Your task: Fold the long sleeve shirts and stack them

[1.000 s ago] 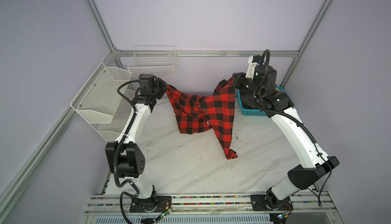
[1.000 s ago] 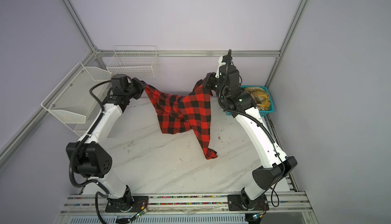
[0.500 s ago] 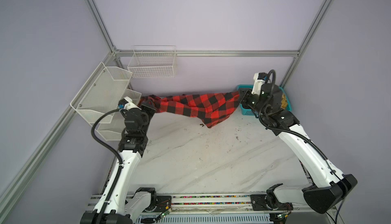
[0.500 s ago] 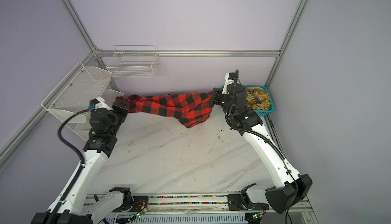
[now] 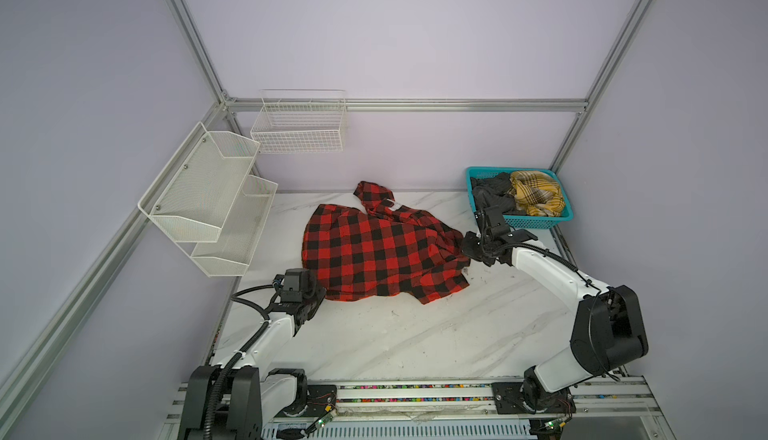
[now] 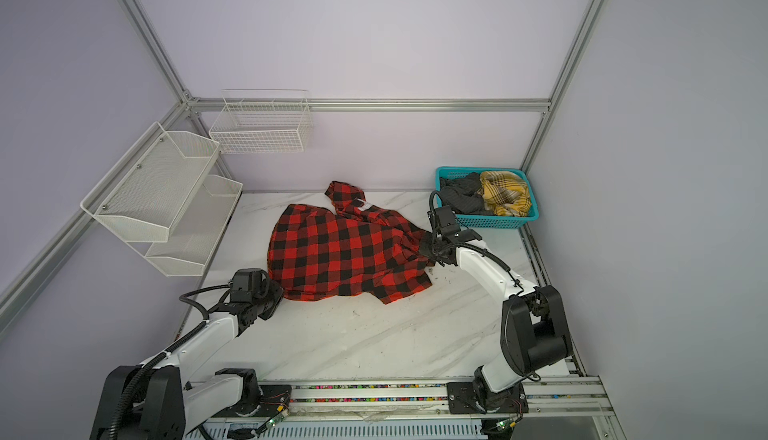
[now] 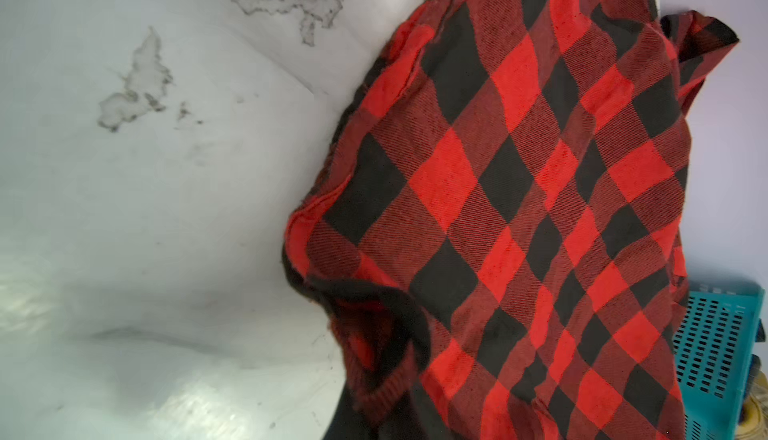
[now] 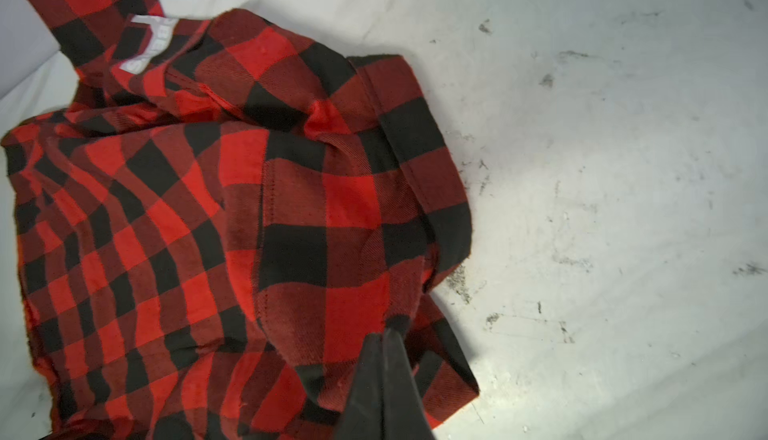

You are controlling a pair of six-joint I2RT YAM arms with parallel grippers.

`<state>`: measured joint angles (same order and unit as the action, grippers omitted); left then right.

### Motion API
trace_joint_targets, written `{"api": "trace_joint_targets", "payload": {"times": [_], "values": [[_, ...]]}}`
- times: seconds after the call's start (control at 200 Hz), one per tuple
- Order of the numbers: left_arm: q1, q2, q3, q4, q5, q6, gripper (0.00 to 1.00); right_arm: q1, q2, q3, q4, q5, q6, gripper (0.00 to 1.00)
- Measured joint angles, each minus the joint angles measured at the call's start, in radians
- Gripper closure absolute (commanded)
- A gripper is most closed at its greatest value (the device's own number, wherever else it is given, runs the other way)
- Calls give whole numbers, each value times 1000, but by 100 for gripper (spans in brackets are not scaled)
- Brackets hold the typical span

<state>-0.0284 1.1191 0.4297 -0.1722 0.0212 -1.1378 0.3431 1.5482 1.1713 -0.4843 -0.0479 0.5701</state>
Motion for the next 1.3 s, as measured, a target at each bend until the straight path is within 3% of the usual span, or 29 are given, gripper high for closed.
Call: {"api": "trace_joint_targets", "payload": {"times": [0.18,0.305,0.375,0.455,0.525,0.595,0.66,0.77,0.895,1.04,1.3], "values": [[0,-1,39,5,-4,9,100,0,-3,117,0,-70,2,100],[8,18,159,-10,-35,40,100,5,68,307,3,-112,24,100],[20,55,240,-8,-49,52,100,11,202,486,0,-130,35,66],[34,119,312,-8,-55,57,100,18,401,692,-5,-132,17,49],[40,187,344,-6,-51,57,100,28,518,755,-12,-121,-5,33],[42,249,346,-14,-40,50,100,40,543,674,-28,-100,-21,19],[43,284,345,-34,-27,39,100,47,489,521,-35,-86,-32,16],[44,276,343,-38,-25,30,100,58,276,255,-57,-58,-48,11],[48,259,343,-38,-26,30,100,59,3,68,-48,-24,-58,4],[52,259,343,-37,-24,25,100,59,-135,-125,0,4,-36,8],[63,265,336,-24,-2,20,100,127,-73,-294,51,3,2,28]]}}
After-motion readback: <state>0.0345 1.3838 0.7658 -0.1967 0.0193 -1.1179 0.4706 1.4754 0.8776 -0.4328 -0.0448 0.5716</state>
